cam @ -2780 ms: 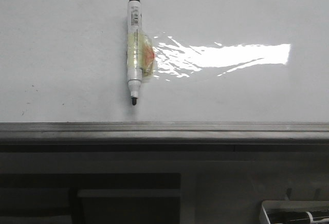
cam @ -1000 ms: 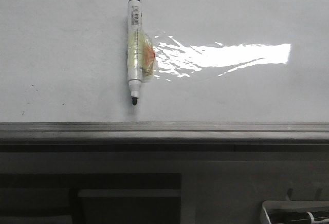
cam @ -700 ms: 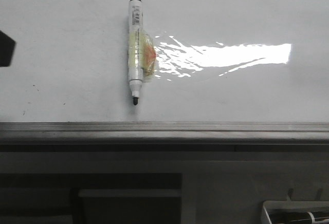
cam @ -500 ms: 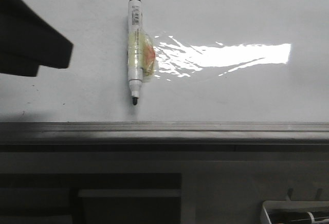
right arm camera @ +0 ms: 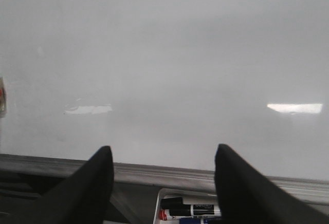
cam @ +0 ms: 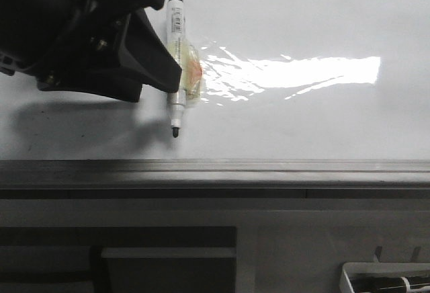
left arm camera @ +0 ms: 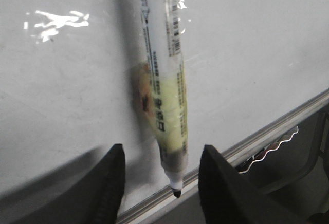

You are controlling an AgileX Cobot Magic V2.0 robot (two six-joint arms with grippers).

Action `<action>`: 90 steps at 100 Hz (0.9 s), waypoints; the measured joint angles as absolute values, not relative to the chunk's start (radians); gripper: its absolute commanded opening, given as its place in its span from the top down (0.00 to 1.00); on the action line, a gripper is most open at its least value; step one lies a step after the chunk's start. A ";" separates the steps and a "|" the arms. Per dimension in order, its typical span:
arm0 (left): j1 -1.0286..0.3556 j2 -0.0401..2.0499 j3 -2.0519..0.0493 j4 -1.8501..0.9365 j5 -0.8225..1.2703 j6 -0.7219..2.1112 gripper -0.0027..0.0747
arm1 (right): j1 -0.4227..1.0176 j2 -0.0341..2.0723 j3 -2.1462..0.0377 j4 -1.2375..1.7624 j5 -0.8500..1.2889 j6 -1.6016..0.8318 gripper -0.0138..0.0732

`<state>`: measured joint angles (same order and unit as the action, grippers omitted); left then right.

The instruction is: Write number 5 on whiteboard

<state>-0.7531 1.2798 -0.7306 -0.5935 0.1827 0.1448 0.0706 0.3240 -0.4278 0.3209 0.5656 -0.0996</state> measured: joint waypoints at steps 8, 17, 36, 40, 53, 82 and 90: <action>-0.753 1.299 -0.740 -0.603 0.191 0.145 0.58 | 0.071 0.324 -0.428 0.321 0.566 -0.100 0.40; -0.753 1.316 -0.742 -0.606 0.192 0.145 0.59 | 0.071 0.324 -0.428 0.321 0.566 -0.100 0.40; -0.753 1.348 -0.742 -0.608 0.196 0.145 0.59 | 0.071 0.324 -0.428 0.319 0.566 -0.100 0.40; -0.757 1.355 -0.744 -0.613 0.198 0.145 0.59 | 0.071 0.324 -0.428 0.319 0.566 -0.100 0.40; -0.763 1.377 -0.751 -0.623 0.205 0.145 0.60 | 0.071 0.324 -0.428 0.318 0.566 -0.100 0.40; -0.765 1.391 -0.751 -0.627 0.222 0.145 0.99 | 0.073 0.324 -0.429 0.318 0.576 -0.101 0.40; -0.769 1.388 -0.751 -0.624 0.229 0.147 0.99 | 0.098 0.324 -0.431 0.326 0.599 -0.134 0.40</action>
<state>-0.7688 1.3883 -0.7507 -0.6241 0.2291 0.1472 0.0976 0.3240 -0.4315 0.3258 0.5988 -0.1336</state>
